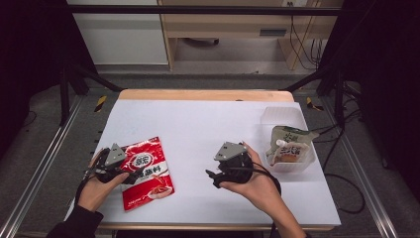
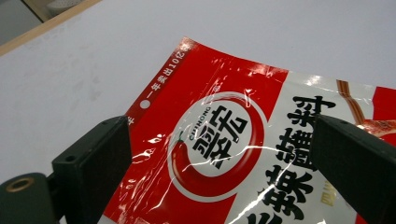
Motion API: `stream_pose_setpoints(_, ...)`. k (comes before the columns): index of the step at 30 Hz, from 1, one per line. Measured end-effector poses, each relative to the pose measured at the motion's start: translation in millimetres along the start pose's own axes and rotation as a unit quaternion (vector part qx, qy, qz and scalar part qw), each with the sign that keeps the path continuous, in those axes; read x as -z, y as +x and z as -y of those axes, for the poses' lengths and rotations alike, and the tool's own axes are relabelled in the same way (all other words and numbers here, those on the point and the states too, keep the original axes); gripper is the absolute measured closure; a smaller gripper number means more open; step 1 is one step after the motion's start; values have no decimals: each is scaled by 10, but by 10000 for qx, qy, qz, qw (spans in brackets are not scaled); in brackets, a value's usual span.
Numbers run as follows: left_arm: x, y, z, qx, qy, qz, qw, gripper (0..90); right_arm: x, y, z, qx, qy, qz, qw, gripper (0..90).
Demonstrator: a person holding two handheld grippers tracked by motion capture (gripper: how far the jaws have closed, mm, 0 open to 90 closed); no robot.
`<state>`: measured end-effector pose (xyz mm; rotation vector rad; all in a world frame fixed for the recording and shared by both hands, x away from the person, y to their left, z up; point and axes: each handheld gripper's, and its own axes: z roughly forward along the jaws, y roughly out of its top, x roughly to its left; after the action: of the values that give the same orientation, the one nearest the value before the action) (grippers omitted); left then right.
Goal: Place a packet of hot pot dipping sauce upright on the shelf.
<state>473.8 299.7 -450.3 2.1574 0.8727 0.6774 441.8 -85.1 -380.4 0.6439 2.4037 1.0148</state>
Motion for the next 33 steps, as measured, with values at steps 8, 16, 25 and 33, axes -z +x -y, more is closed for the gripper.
stream_pose_setpoints(8, 22, 91, 32, 103, -4, -89, 9999, 59, -185, 142, 81, 75, 34, 47, 10000, 165)
stream_pose_setpoints(16, 34, 207, 70, 263, -34, -190, 9995, 60, -321, 163, 203, -94, -81, 337, 9994, 186)
stream_pose_setpoints(25, 52, 310, 97, 304, -90, -320, 9990, 60, -432, 106, 323, -310, -118, 497, 9982, 186)
stream_pose_setpoints(33, 77, 483, 163, 487, -80, -459, 9977, 75, -531, 138, 450, -281, 23, 510, 9983, 192)
